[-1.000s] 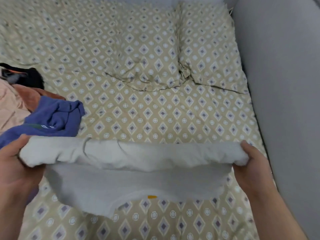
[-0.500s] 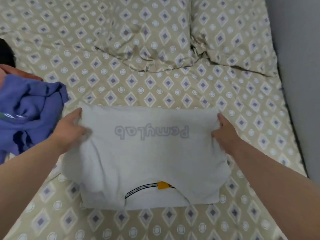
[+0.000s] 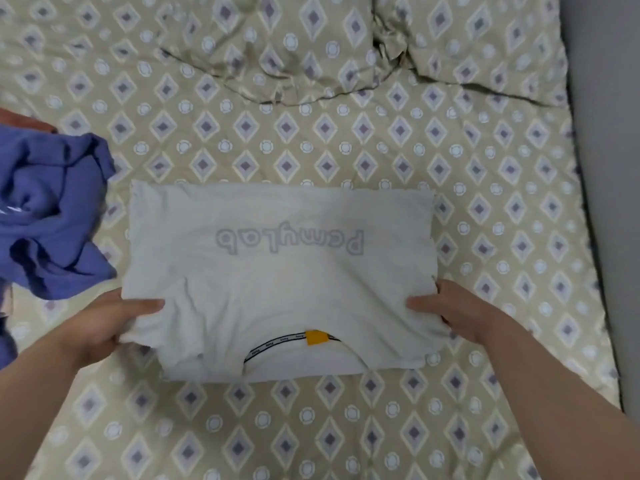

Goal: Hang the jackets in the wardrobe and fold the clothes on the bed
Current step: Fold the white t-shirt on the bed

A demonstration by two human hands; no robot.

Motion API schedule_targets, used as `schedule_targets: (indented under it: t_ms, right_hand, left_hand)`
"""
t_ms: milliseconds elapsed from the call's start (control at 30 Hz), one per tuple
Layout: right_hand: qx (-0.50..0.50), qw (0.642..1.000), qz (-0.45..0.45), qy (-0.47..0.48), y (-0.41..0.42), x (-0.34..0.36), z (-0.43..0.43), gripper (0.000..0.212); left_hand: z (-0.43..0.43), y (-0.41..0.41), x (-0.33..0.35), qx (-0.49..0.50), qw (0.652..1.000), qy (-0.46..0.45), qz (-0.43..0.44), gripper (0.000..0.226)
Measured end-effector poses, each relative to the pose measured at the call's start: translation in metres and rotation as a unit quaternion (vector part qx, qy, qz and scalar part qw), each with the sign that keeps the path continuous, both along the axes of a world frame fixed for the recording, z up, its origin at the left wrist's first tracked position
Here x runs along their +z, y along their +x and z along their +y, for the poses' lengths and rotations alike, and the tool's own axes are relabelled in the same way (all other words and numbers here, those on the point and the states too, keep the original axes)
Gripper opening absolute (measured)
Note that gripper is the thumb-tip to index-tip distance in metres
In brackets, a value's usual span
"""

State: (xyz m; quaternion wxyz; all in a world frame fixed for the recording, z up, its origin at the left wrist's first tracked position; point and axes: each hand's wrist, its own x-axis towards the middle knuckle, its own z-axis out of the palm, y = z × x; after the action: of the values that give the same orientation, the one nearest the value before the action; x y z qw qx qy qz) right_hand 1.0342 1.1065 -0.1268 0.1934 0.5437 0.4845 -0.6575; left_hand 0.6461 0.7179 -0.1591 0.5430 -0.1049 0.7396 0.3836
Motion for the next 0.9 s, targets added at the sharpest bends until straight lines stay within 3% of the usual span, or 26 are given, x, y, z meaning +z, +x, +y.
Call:
schedule_targets:
  t_ms: [100,200,300,367,433,500,567,633,767,833,900]
  right_hand:
    - [-0.03,0.998,-0.05,0.025,0.016,-0.006,-0.001,0.041]
    - [-0.094,0.994,-0.061,-0.018,0.034,-0.008,-0.011,0.031]
    - [-0.124,0.991,-0.054,0.002,0.041,-0.011,-0.021,0.04]
    - [-0.145,0.989,-0.018,0.014,0.041,-0.009,-0.028,0.048]
    - [-0.154,0.988,0.018,0.014,0.043,-0.007,-0.036,0.054]
    - [-0.165,0.985,0.049,-0.009,0.051,-0.005,-0.042,0.056]
    - [-0.172,0.982,0.064,-0.045,0.058,-0.004,-0.043,0.056]
    - [-0.185,0.978,0.063,-0.077,0.061,-0.003,-0.044,0.05]
    - [-0.254,0.961,0.038,-0.101,0.064,-0.009,-0.048,0.037]
    - [-0.25,0.963,0.017,-0.094,0.064,-0.01,-0.05,0.035]
    - [-0.204,0.977,-0.02,-0.057,0.059,-0.008,-0.051,0.034]
  left_hand:
    - [-0.023,-0.002,0.004,0.014,0.998,-0.017,-0.059,0.037]
    - [-0.028,0.002,0.01,-0.002,0.995,-0.09,-0.038,0.038]
    - [-0.006,0.021,0.01,-0.049,0.977,-0.165,0.128,0.029]
    - [0.013,0.037,0.009,-0.06,0.933,-0.211,0.285,0.036]
    - [0.021,0.057,0.012,-0.005,0.916,-0.215,0.34,0.048]
    - [0.011,0.077,0.014,0.102,0.933,-0.183,0.294,0.052]
    - [-0.009,0.09,0.013,0.21,0.958,-0.097,0.172,0.048]
    - [-0.029,0.097,0.016,0.242,0.969,-0.02,0.049,0.031]
    - [-0.041,0.101,0.019,0.315,0.947,0.001,-0.056,0.01]
    - [-0.043,0.098,0.019,0.316,0.946,-0.045,-0.05,0.02]
    - [-0.041,0.094,0.02,0.265,0.958,-0.105,0.032,0.025]
